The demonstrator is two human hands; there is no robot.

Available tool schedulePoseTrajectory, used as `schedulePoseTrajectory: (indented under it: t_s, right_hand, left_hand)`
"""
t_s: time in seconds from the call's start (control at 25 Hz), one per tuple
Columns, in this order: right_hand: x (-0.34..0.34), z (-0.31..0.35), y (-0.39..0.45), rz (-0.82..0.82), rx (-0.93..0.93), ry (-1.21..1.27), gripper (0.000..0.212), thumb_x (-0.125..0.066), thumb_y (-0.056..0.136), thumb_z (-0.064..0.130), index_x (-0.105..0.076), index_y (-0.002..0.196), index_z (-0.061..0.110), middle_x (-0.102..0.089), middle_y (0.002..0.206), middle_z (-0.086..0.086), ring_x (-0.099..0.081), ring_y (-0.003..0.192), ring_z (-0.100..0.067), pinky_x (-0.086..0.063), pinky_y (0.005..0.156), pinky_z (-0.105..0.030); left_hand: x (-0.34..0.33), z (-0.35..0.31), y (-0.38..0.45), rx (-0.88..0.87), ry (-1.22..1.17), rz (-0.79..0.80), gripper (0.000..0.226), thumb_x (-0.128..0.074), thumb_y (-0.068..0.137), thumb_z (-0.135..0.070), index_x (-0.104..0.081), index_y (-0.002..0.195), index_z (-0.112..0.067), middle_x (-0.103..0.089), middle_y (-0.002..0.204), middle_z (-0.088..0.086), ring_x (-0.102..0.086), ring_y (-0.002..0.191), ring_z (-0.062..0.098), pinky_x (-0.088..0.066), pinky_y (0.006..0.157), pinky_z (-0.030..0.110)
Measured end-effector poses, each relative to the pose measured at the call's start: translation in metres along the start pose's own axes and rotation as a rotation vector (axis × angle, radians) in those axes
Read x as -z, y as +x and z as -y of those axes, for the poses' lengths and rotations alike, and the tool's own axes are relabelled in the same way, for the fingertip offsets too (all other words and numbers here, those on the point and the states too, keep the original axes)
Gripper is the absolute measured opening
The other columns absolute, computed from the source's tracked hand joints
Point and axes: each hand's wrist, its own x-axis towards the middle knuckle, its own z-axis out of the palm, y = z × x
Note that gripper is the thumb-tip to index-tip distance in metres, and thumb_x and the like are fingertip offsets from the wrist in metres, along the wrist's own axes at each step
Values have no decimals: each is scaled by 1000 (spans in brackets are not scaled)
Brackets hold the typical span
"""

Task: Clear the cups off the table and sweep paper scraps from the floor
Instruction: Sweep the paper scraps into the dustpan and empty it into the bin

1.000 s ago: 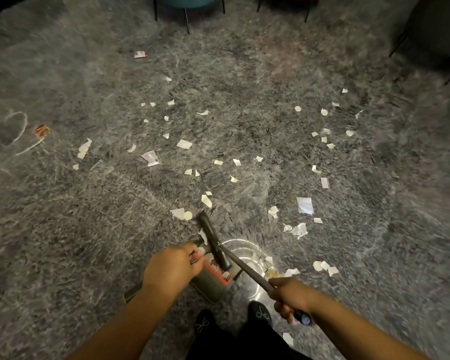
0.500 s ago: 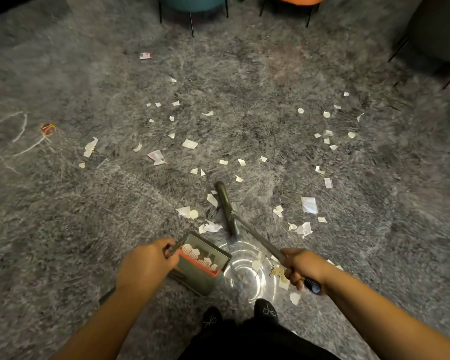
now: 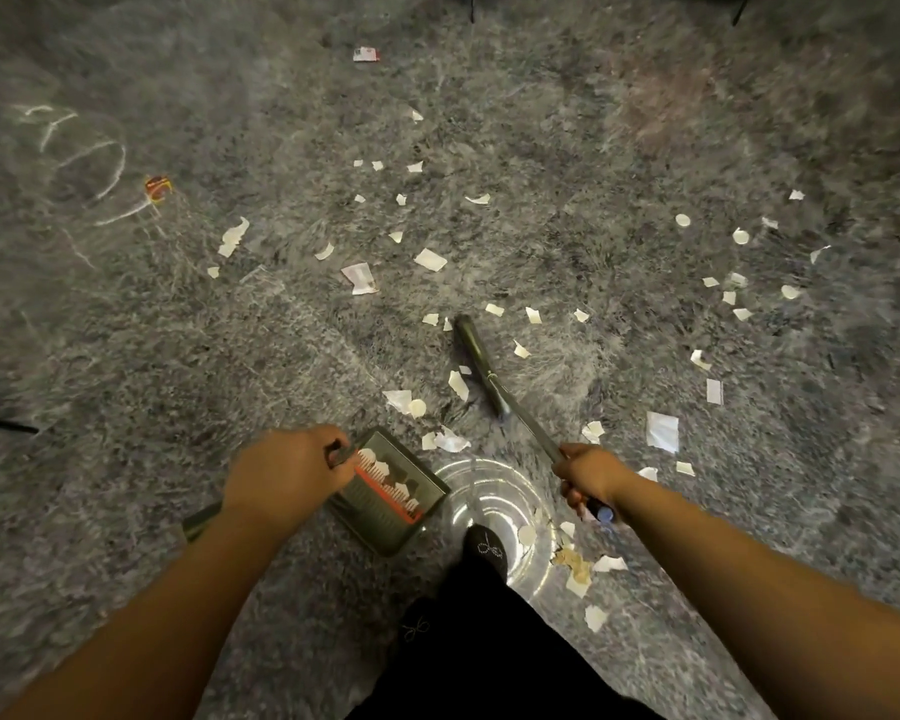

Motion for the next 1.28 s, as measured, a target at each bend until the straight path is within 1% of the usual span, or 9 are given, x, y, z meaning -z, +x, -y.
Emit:
schedulePoseTrajectory:
  t_s: [0.28, 0.44, 0.56, 0.68, 0.84, 0.96, 1.04, 1.16, 1.28]
  right_hand:
    - [-18, 28, 27, 182, -98, -109, 21, -36, 95, -1, -49, 84, 11, -40, 49, -7, -35, 33, -13, -33, 37, -17]
    - [-38, 21, 5, 305, -186, -66, 24, -37, 95, 2, -56, 97, 16, -42, 52, -2, -35, 34, -8, -32, 36, -14]
    - [-44, 20, -12, 372, -220, -35, 34, -35, 94, 3, -53, 118, 19, -40, 49, 1, -32, 37, -7, -27, 38, -13]
    - [-35, 25, -24, 404, -241, 27, 30, -35, 95, 5, -52, 111, 23, -40, 52, 1, -31, 37, -6, -25, 37, -13]
    - [-16, 37, -28, 383, -266, 159, 39, -36, 94, 4, -45, 122, 30, -43, 53, 0, -32, 34, -4, -26, 33, -12]
    - [-5, 46, -31, 376, -197, 107, 50, -36, 93, 3, -37, 141, 16, -43, 52, 1, -30, 37, -5, -24, 35, -11]
    - [1, 53, -30, 360, -170, 87, 44, -35, 94, 3, -37, 137, 12, -41, 53, 0, -29, 37, -5, -23, 36, -12]
    - [3, 67, -17, 307, -111, 33, 42, -36, 96, 4, -46, 130, 26, -42, 57, -2, -31, 34, -6, -26, 36, -12]
    - [-4, 85, 8, 267, -44, -59, 41, -36, 97, 4, -45, 127, 30, -42, 60, -4, -34, 32, -6, -29, 36, -13]
  left_hand:
    - [4, -12, 21, -52, 103, -41, 31, -56, 87, -57, -64, 108, -36, -65, 76, -6, -45, 59, 12, -26, 45, 23]
    - [3, -16, 19, -38, 146, -28, 27, -57, 87, -57, -62, 106, -38, -44, 59, -10, -40, 50, 7, -24, 41, 22]
    - [3, -21, 17, -32, 198, -27, 30, -55, 88, -58, -61, 111, -39, -46, 63, -7, -43, 54, 12, -25, 41, 23]
    - [4, -22, 15, -27, 202, 6, 35, -53, 89, -58, -59, 117, -39, -61, 73, -6, -49, 58, 13, -33, 46, 25]
    - [5, -21, 11, -30, 154, 4, 31, -54, 89, -56, -61, 114, -39, -66, 80, -5, -47, 58, 12, -32, 47, 26]
    - [8, -12, 1, -1, 103, 21, 33, -57, 88, -55, -63, 115, -36, -69, 87, -5, -61, 73, 16, -42, 55, 27]
    - [10, -1, -8, 64, 63, 9, 35, -60, 86, -55, -64, 114, -34, -67, 81, -4, -62, 71, 18, -42, 53, 27]
    - [12, 10, -15, 209, -21, -64, 32, -61, 86, -53, -66, 111, -34, -52, 61, -9, -47, 53, 13, -29, 43, 24]
    - [11, 15, -15, 287, -34, -72, 35, -60, 88, -53, -63, 115, -32, -66, 76, -4, -56, 63, 17, -32, 46, 24]
